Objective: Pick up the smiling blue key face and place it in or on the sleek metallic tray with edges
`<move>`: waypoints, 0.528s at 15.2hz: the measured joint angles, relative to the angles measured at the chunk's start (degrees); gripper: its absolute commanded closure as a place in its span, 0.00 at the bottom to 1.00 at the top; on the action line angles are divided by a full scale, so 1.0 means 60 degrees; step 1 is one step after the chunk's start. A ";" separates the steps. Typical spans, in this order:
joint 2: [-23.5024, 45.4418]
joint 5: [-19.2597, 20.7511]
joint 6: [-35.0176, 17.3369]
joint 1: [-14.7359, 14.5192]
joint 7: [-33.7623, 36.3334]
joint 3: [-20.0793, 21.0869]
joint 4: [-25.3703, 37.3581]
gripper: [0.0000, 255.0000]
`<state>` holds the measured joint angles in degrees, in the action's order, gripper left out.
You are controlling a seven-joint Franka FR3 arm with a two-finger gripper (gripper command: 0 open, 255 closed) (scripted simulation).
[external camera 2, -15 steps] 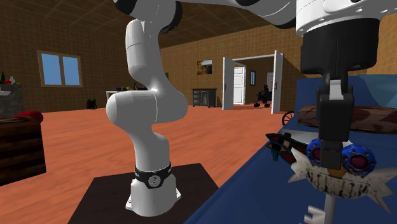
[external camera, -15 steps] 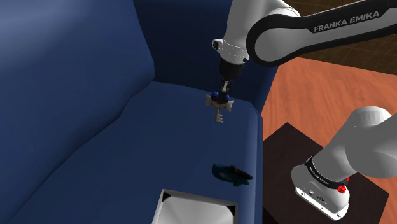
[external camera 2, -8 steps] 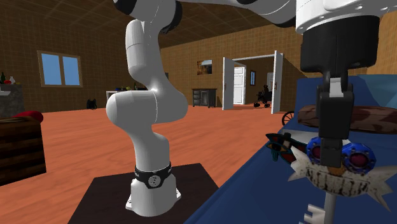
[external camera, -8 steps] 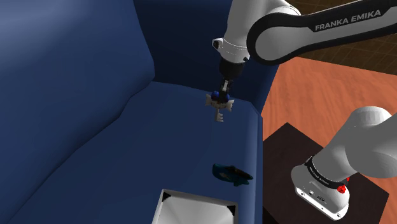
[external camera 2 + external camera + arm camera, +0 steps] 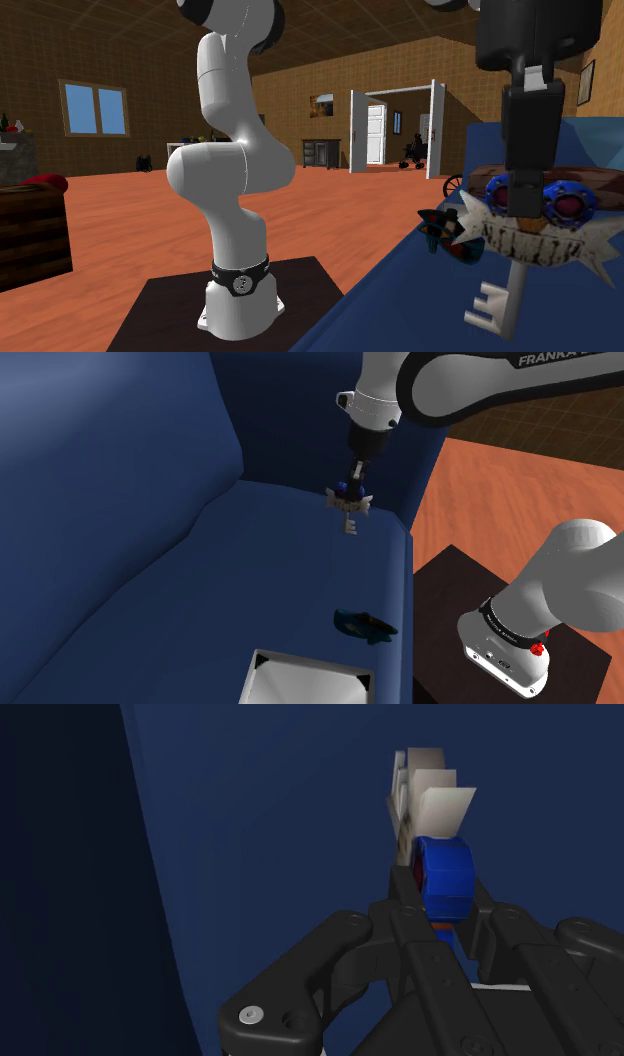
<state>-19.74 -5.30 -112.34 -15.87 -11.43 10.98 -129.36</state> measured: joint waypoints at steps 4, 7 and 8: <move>-0.0083 0.0006 0.0519 -0.0004 0.0040 -0.0008 0.0439 1.00; -0.0127 0.0015 0.0893 0.0003 0.0043 -0.0030 0.0769 1.00; -0.0128 0.0020 0.1033 0.0005 0.0051 -0.0033 0.0908 1.00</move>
<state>-20.51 -5.18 -106.15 -15.84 -11.13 10.78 -123.92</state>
